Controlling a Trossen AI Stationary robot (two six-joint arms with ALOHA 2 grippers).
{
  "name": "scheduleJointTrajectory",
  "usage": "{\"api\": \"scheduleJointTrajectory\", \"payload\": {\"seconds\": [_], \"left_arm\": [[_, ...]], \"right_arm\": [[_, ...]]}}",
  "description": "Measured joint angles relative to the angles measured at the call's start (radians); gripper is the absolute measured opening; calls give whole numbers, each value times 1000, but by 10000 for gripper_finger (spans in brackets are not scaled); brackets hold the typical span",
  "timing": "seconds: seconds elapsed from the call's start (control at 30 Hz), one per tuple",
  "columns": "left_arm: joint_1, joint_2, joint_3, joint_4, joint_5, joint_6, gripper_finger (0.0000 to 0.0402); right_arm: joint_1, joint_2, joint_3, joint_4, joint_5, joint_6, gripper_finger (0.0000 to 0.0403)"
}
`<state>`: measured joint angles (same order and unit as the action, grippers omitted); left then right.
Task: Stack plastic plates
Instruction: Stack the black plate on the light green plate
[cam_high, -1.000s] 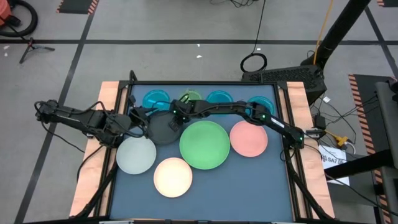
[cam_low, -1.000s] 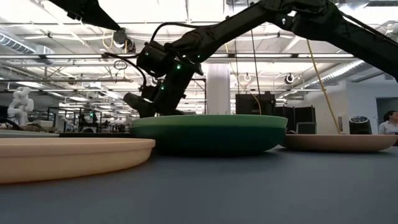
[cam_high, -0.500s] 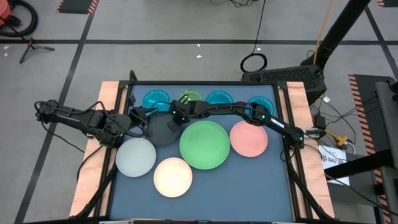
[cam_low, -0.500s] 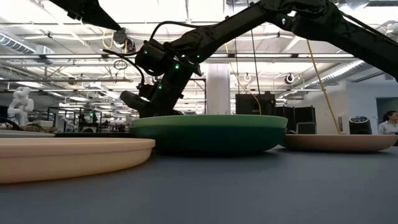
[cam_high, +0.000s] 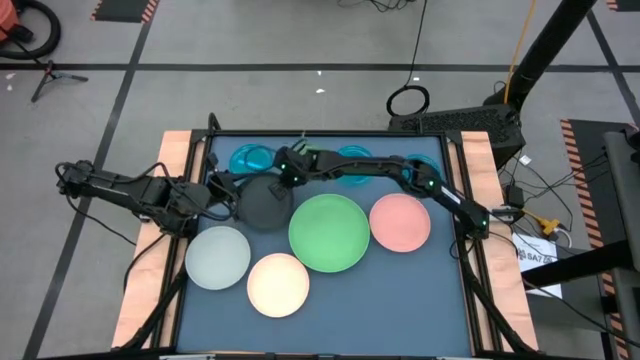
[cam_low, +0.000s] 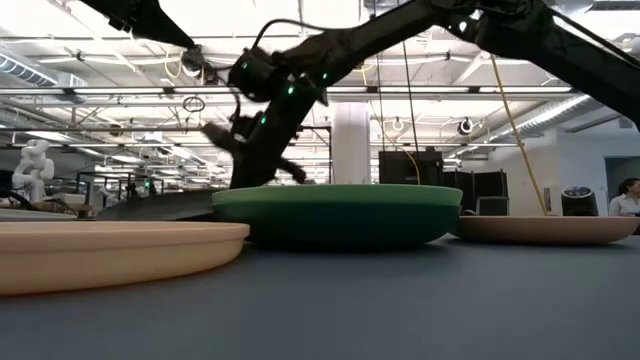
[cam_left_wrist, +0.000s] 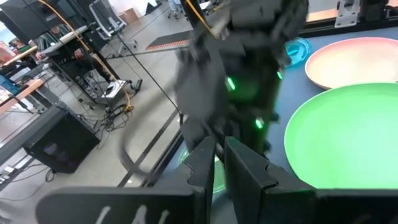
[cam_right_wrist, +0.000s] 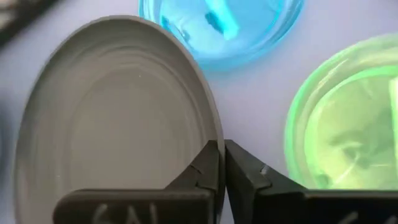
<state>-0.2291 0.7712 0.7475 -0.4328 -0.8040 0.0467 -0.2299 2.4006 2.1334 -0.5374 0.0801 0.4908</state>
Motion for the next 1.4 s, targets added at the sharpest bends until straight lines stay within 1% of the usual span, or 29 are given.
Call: {"api": "scheduleJointTrajectory", "payload": {"seconds": [0.23, 0.37, 0.43, 0.6, 0.67, 0.9, 1.13, 1.27, 1.33, 1.4], "left_arm": [[0, 0, 1, 22, 0, -13, 47], [-2, -1, 20, 15, 0, -51, 47], [-3, 0, 21, 12, 0, -58, 47], [-19, 0, 21, 2, 0, -57, 47], [-24, 0, 21, 1, 0, -57, 47], [-43, 0, 21, 0, 0, -71, 47], [-68, 0, 21, -10, 0, -88, 47], [-82, 0, 21, -13, 0, -99, 47], [-89, 0, 21, -13, 0, -101, 47], [-95, 0, 21, -13, 1, -103, 47]], "right_arm": [[-19, -113, 0, -85, 3, -53, 8], [-22, -178, 0, -200, 5, -92, 8], [-21, -208, 0, -284, 20, -109, 8], [18, -280, 0, -513, 73, -127, 7], [42, -308, 0, -587, 77, -140, 6], [126, -337, 0, -724, 81, -140, 6], [175, -350, -1, -815, 152, -125, 5], [183, -387, -4, -834, 180, -124, 5], [184, -419, -38, -811, 189, -122, 5], [185, -467, -114, -754, 191, -122, 5]]}}
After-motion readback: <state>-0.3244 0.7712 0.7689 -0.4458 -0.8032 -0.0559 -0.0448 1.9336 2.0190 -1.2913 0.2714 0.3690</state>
